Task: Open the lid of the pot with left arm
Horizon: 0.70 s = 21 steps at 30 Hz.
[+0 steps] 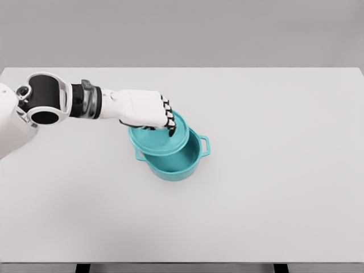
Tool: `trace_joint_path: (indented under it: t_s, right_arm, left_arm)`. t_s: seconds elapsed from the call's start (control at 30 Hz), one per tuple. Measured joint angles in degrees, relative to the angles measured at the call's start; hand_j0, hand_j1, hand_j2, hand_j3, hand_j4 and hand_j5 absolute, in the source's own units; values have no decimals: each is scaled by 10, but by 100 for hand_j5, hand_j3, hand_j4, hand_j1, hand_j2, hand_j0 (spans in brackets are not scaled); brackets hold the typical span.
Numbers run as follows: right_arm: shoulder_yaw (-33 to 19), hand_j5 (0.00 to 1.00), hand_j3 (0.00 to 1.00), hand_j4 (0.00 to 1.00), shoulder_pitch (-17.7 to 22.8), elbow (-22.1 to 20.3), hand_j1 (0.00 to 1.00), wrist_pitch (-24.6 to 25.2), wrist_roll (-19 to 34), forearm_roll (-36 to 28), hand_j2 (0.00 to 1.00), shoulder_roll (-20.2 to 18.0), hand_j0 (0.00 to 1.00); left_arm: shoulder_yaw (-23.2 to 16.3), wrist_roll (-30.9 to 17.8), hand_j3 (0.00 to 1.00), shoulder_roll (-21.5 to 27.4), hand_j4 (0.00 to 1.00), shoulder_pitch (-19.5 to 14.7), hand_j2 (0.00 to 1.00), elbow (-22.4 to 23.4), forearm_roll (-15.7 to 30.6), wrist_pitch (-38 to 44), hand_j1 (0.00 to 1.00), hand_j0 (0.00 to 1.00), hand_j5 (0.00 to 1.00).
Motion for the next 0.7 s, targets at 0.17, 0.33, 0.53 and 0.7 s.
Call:
trace_joint_path:
  t_s: [0.17, 0.33, 0.53, 0.7]
  right_arm:
    - [0, 100, 100, 100, 0, 0, 100, 0, 0, 0, 100, 0, 100]
    - [0, 100, 100, 100, 0, 0, 100, 0, 0, 0, 100, 0, 100]
    - [0, 100, 100, 100, 0, 0, 100, 0, 0, 0, 100, 0, 100]
    - [0, 100, 100, 100, 0, 0, 100, 0, 0, 0, 100, 0, 100]
  left_arm:
    - [12, 0, 60, 15, 60, 1, 60, 13, 3, 0, 60, 60, 60]
    - [21, 0, 60, 27, 60, 1, 60, 31, 2, 0, 60, 60, 60]
    - [30, 0, 60, 39, 60, 3, 60, 51, -2, 0, 60, 60, 60]
    - [35, 0, 60, 54, 60, 3, 60, 72, -3, 0, 60, 60, 60]
